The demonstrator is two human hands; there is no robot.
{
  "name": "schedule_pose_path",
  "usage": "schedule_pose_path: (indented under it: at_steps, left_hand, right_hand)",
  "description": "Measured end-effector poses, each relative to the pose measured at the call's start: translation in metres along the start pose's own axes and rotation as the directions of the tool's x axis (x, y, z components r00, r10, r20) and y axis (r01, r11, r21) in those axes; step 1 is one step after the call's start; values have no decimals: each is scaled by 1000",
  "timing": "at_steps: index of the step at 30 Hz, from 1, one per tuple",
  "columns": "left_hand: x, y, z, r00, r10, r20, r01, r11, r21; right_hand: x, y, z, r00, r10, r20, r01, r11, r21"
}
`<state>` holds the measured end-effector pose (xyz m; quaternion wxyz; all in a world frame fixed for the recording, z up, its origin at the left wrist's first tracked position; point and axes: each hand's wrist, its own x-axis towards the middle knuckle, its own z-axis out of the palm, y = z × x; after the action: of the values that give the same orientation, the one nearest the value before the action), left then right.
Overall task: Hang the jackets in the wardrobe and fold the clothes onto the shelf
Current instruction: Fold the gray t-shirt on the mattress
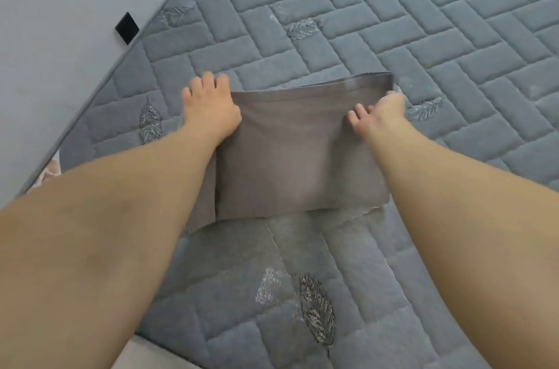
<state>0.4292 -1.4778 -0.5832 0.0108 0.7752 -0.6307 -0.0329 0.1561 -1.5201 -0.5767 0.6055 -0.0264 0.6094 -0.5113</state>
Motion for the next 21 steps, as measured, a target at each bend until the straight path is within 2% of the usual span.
schedule_pose_path:
  at_steps: [1,2,4,5,6,7,8,9,10,13,14,16,19,21]
  left_hand:
    - [4,-6,9,997,-78,21,78,997,-18]
    - [4,-13,22,984,-166,64,169,985,-39]
    - [-9,-31,54,910,-377,170,395,915,-83]
    - [-16,-42,71,833,-501,235,534,839,-105]
    - [-22,-55,88,725,-611,317,674,725,-142]
    - [-25,-66,102,619,-666,417,777,595,-203]
    - [-28,-74,113,548,-651,526,834,477,-278]
    - [-29,-80,119,533,-593,604,845,412,-341]
    - [-29,-82,121,555,-543,631,830,413,-375]
    - [-25,-84,120,640,-516,569,762,523,-383]
    - [-24,-85,120,634,-530,563,767,527,-367]
    - [-27,-92,120,591,-595,544,799,524,-296]
    - [-39,-110,129,514,-615,598,851,452,-267]
    - [-44,-122,139,554,-546,628,832,389,-396]
  right_hand:
    - [10,8,11,1000,18,-21,-18,1000,-4]
    - [15,21,19,999,-6,-43,-3,979,-205]
    - [17,63,28,990,-128,-67,55,765,-642]
    - [19,87,26,988,-147,-44,60,635,-770]
    - [16,109,21,993,-122,-5,60,523,-850]
    - [18,128,13,996,-80,33,62,393,-917]
    - [16,139,13,997,-15,74,75,279,-957]
    - [21,151,13,993,39,110,102,163,-981]
    - [25,158,16,985,79,151,147,53,-988]
    - [29,173,34,931,117,345,364,-252,-897]
    - [31,175,45,908,119,401,418,-303,-857]
    - [35,177,71,866,93,492,492,-339,-802]
    - [46,182,121,768,40,639,598,-401,-694]
    - [55,190,154,720,52,692,636,-449,-628]
